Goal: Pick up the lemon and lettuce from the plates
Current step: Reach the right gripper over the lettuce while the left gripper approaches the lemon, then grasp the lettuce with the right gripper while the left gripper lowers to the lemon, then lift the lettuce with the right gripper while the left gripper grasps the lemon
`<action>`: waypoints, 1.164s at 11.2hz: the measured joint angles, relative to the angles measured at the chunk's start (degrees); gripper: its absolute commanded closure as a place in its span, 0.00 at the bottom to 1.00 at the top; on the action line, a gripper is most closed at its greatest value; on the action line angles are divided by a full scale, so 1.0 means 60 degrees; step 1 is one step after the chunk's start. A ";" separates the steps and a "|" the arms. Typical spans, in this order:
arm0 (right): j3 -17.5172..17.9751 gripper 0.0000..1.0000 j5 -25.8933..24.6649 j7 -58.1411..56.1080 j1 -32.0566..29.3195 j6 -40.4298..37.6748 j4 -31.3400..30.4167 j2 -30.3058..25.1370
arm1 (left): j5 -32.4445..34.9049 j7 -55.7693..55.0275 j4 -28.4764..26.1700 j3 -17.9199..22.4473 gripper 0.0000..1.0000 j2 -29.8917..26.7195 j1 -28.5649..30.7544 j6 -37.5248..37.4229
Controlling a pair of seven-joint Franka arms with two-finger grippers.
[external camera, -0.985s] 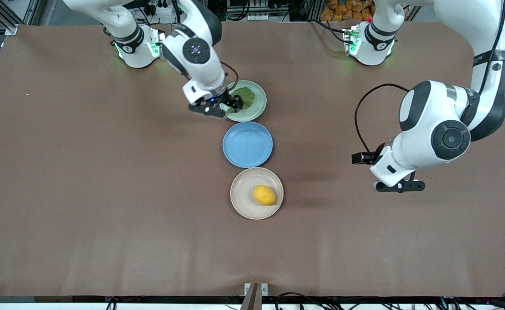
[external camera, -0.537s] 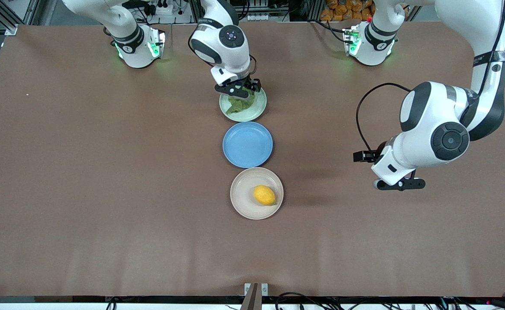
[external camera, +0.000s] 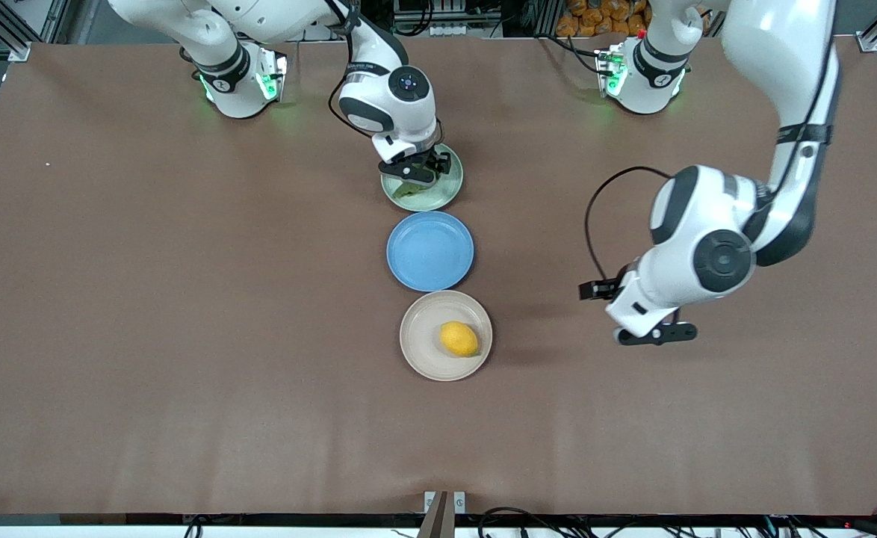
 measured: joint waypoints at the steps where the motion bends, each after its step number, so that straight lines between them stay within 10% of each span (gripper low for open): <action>1: 0.0000 0.86 -0.0135 0.0010 0.0002 0.0000 0.0019 0.0024 | -0.0002 -0.0589 0.0084 -0.0017 0.00 0.0271 -0.0307 0.0467; 3: 0.0001 1.00 -0.0260 0.0147 0.0002 -0.0002 0.0026 0.0057 | -0.0003 -0.1843 0.0241 -0.0036 0.00 0.0800 -0.0937 0.1334; 13: 0.0715 1.00 -0.0420 0.0175 -0.1034 -0.1695 0.0554 -0.1517 | -0.0006 -0.7331 0.0623 0.0039 0.00 0.2537 -0.2497 0.6299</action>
